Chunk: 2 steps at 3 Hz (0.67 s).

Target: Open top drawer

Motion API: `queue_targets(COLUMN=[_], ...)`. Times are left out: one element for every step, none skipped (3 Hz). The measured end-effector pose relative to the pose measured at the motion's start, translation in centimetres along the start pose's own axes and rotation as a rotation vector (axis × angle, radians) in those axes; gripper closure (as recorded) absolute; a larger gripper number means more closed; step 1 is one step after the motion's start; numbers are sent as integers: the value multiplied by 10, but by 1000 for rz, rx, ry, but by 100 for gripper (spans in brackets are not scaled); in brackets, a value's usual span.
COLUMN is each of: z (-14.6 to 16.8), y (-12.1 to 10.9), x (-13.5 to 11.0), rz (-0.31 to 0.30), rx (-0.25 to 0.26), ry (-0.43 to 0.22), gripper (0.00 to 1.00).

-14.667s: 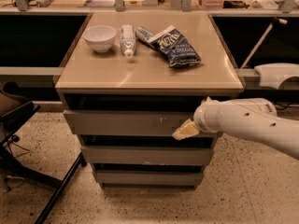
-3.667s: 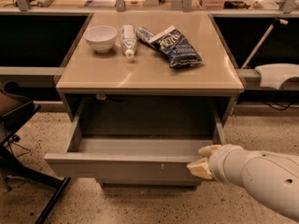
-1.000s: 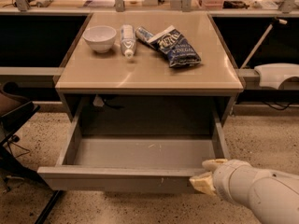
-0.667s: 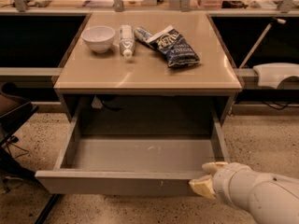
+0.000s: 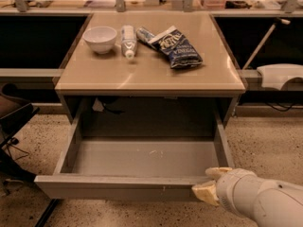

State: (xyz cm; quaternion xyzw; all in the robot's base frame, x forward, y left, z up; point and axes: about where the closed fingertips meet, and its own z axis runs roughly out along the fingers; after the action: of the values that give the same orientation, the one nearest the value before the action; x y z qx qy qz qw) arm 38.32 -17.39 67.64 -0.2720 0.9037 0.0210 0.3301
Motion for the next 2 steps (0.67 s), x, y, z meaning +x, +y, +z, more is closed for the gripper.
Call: queue_targets(z=[-2,-5], y=[0,5], x=[-1,5], rz=[0,20], rx=[0,3], ry=[0,8], gripper=[100,100])
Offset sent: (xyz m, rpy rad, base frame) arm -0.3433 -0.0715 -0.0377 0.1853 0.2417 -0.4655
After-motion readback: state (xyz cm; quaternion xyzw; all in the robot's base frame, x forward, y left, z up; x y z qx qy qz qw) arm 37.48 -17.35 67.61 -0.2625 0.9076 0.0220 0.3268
